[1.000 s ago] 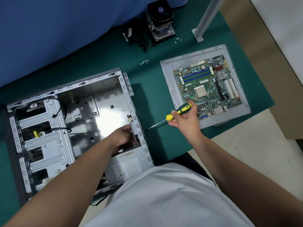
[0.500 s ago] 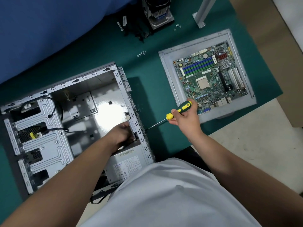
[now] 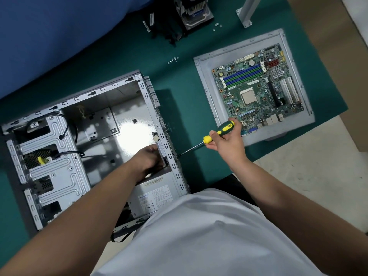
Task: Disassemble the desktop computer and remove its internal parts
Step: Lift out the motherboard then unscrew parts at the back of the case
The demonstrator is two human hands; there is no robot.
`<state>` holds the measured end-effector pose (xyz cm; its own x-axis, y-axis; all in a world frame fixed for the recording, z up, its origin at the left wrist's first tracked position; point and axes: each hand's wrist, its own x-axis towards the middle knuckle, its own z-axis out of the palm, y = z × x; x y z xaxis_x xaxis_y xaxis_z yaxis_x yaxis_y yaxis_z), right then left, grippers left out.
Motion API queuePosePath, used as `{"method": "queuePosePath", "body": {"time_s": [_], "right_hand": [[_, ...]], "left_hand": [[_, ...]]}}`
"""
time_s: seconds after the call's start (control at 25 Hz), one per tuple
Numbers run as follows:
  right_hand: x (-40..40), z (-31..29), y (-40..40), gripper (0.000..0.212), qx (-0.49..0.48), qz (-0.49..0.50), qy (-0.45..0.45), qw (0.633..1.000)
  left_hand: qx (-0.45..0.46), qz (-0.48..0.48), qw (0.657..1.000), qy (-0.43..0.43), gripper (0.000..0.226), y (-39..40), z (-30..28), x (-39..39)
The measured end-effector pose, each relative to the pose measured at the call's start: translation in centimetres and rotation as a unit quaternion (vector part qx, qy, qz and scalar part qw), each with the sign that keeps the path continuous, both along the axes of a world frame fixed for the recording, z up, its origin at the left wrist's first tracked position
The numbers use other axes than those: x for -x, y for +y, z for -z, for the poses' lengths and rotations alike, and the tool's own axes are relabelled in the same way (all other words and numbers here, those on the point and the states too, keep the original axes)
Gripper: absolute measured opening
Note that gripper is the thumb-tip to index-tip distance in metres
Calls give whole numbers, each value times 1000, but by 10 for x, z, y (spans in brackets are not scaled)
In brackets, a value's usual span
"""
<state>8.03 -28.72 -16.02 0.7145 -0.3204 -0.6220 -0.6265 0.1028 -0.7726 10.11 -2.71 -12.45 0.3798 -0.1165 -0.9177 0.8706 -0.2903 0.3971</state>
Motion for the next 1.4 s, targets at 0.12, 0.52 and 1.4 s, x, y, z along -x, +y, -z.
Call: {"method": "queuePosePath", "body": {"time_s": [0.12, 0.52, 1.4], "right_hand": [[0, -1, 0, 65, 4, 10, 5, 1000], [1, -6, 0, 64, -2, 24, 15, 1000], [-25, -48, -48, 20, 96, -199, 96, 971]], "left_hand": [[1, 1, 1000, 4, 34, 0, -1, -1], [-6, 1, 1000, 2, 36, -2, -7, -1], [-35, 25, 999, 10, 34, -5, -17, -4]]}}
